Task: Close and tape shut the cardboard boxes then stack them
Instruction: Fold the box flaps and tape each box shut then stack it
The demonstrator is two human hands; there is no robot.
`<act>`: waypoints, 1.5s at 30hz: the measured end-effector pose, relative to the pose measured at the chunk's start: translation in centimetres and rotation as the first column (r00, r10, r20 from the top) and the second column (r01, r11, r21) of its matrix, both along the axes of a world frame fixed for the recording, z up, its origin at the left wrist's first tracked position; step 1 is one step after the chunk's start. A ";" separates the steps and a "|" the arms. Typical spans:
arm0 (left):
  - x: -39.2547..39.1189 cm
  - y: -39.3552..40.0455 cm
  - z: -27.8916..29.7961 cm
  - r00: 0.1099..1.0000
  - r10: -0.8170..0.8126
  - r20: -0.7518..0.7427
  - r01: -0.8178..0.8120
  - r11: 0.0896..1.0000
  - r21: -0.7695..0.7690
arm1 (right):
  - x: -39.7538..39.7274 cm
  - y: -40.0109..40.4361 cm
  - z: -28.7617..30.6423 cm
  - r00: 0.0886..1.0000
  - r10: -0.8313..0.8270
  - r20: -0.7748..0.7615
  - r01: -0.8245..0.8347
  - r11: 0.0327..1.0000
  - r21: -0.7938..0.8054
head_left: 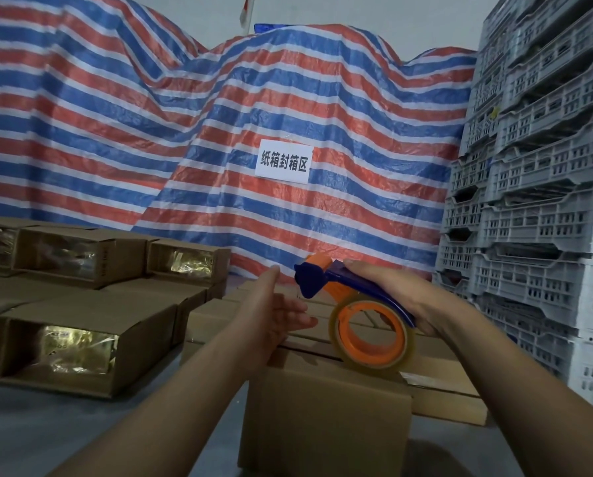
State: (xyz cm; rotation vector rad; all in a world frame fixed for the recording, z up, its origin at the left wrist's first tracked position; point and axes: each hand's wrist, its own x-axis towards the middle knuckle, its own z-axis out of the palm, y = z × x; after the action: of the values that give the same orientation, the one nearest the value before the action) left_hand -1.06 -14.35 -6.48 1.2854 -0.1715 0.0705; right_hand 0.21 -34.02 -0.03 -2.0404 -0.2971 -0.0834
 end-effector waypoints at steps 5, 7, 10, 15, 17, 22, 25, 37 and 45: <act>-0.4 -0.4 0.7 1.000 0.012 -0.028 -0.013 1.000 -0.015 | 0.1 0.0 0.0 1.000 0.014 0.006 -0.014 1.000 -0.002; -0.5 -0.7 0.9 0.998 0.059 -0.020 -0.058 0.998 0.011 | 0.2 -0.1 0.0 1.000 0.009 0.009 -0.009 1.000 -0.014; -0.6 -0.9 0.8 0.997 0.080 -0.018 -0.079 0.997 0.012 | 0.2 -0.2 -0.1 0.999 -0.010 0.035 0.012 0.999 -0.053; -0.5 -0.5 0.6 0.995 0.066 -0.080 -0.068 0.998 -0.017 | 0.1 0.0 0.0 0.998 -0.011 0.065 0.016 0.997 -0.070; -0.7 -0.6 0.8 0.993 0.073 -0.088 -0.077 0.996 -0.039 | 0.1 0.0 0.0 0.998 -0.008 0.069 0.014 0.996 -0.088; -1.1 -0.5 0.8 0.997 0.065 -0.051 -0.067 0.997 -0.041 | 0.0 0.0 0.1 0.997 0.004 0.071 0.003 0.996 -0.090; -1.2 -0.5 0.9 0.997 0.068 -0.035 -0.069 0.996 -0.048 | 0.1 0.1 0.2 0.997 0.017 0.071 -0.011 0.995 -0.095; -1.0 -0.7 1.0 0.994 0.056 -0.097 -0.060 0.997 -0.039 | 0.1 0.3 0.4 0.996 0.038 0.076 -0.029 0.992 -0.120; -0.2 -0.8 0.2 0.981 0.170 -0.097 -0.177 0.982 -0.067 | 0.0 0.3 1.8 1.000 -0.001 -0.028 -0.006 0.972 -0.237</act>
State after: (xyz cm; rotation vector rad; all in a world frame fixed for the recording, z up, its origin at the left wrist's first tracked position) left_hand -1.29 -15.11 -6.24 1.2237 0.0218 0.1661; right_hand 0.19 -33.71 1.73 -2.2759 -0.3041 -0.0178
